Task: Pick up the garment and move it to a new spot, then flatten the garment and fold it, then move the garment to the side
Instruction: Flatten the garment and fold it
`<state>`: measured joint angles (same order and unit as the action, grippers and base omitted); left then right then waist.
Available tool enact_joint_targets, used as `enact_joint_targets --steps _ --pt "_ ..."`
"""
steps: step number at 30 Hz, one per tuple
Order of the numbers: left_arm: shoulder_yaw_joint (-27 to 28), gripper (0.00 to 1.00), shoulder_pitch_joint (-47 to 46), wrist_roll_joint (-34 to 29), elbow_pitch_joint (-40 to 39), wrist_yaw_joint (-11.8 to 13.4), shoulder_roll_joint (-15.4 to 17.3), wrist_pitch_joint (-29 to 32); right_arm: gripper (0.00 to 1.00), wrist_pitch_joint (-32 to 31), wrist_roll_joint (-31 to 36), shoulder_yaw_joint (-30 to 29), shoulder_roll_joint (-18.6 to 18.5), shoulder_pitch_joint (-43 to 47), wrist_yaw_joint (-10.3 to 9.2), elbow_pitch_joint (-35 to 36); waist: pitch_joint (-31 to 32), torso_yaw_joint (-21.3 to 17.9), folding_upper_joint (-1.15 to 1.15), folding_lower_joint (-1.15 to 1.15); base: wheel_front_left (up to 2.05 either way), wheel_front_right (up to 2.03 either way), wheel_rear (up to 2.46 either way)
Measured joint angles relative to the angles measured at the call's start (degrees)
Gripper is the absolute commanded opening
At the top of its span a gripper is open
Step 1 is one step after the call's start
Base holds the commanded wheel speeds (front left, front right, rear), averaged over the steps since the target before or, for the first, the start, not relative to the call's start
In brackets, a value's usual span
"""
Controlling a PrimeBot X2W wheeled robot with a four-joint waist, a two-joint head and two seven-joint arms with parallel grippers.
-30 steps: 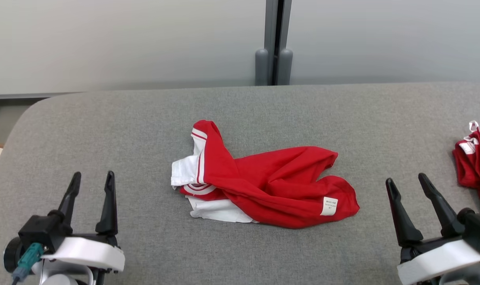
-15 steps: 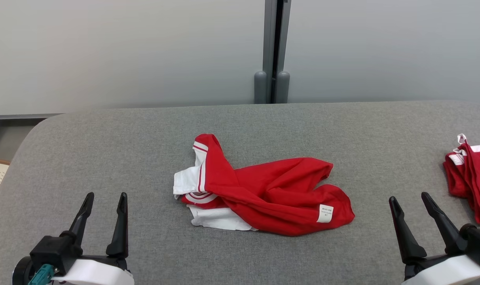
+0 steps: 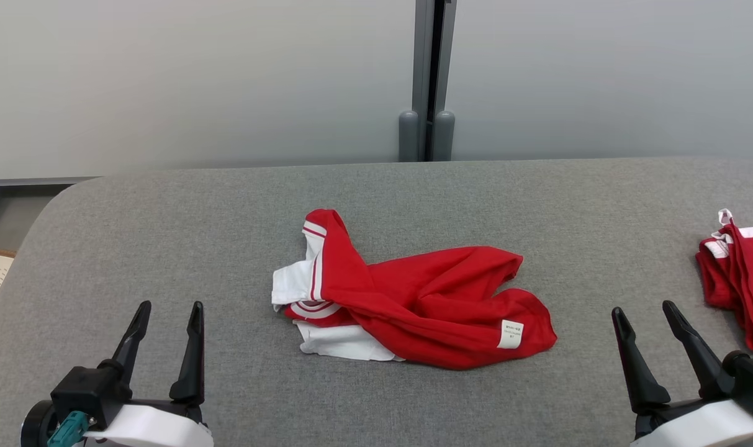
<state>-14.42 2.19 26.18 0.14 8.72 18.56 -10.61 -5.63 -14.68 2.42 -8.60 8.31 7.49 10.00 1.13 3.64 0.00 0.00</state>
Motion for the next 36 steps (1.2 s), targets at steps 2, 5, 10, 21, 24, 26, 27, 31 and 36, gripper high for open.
enact_joint_targets --steps 2,5,10,21,24,26,27,31,36 --pt "-0.16 1.0 0.0 0.0 -0.11 0.0 0.0 0.03 1.0 -0.01 0.0 0.0 0.1 0.0 0.0 0.03 -0.11 0.06 0.0 0.0 0.0 0.0 0.0" --pt "-0.51 1.0 -0.03 -0.01 -0.11 0.01 -0.03 0.26 1.0 -0.18 0.01 -0.11 0.12 0.0 0.0 0.22 -0.4 0.24 0.0 0.0 0.0 0.0 0.0" --pt "-1.77 1.0 -1.56 -0.19 0.93 -0.58 -0.57 0.86 1.0 -0.45 -0.01 -0.13 0.08 -0.14 0.0 0.73 -1.4 0.33 0.0 0.0 0.0 0.0 0.0" --pt "-6.05 1.0 -17.2 4.19 17.77 -7.1 -6.8 5.78 1.0 -0.85 0.05 1.62 -0.4 -4.99 0.0 1.46 -9.39 -0.84 0.0 0.0 0.0 0.0 0.0" --pt "-6.12 1.0 -20.32 5.54 23.5 -8.27 -7.33 7.14 1.0 -0.41 -0.18 1.86 -0.49 -6.0 0.0 0.66 -11.61 -1.61 0.0 0.0 0.0 0.0 0.0" --pt "-5.82 1.0 -21.85 6.73 26.44 -9.35 -7.92 8.12 1.0 0.07 -0.41 1.87 -0.53 -6.5 0.0 0.25 -12.77 -2.18 0.0 0.0 0.0 0.0 0.0" --pt "-5.73 0.88 -22.47 7.36 27.71 -9.75 -8.26 8.35 1.0 0.16 -0.44 1.85 -0.57 -6.69 0.0 0.03 -13.25 -2.46 0.0 0.0 0.0 0.0 0.0" --pt "-5.01 0.0 -23.98 9.85 30.95 -11.98 -8.88 8.91 1.0 0.79 -0.77 1.69 -0.6 -7.22 0.0 -0.6 -14.36 -3.16 0.0 0.0 0.0 0.0 0.0" --pt "-5.32 0.0 -24.94 10.65 31.82 -13.25 -8.96 7.97 1.0 1.27 -1.22 1.41 -0.55 -7.83 0.0 -1.31 -14.53 -2.83 0.0 0.0 0.0 0.0 0.0"
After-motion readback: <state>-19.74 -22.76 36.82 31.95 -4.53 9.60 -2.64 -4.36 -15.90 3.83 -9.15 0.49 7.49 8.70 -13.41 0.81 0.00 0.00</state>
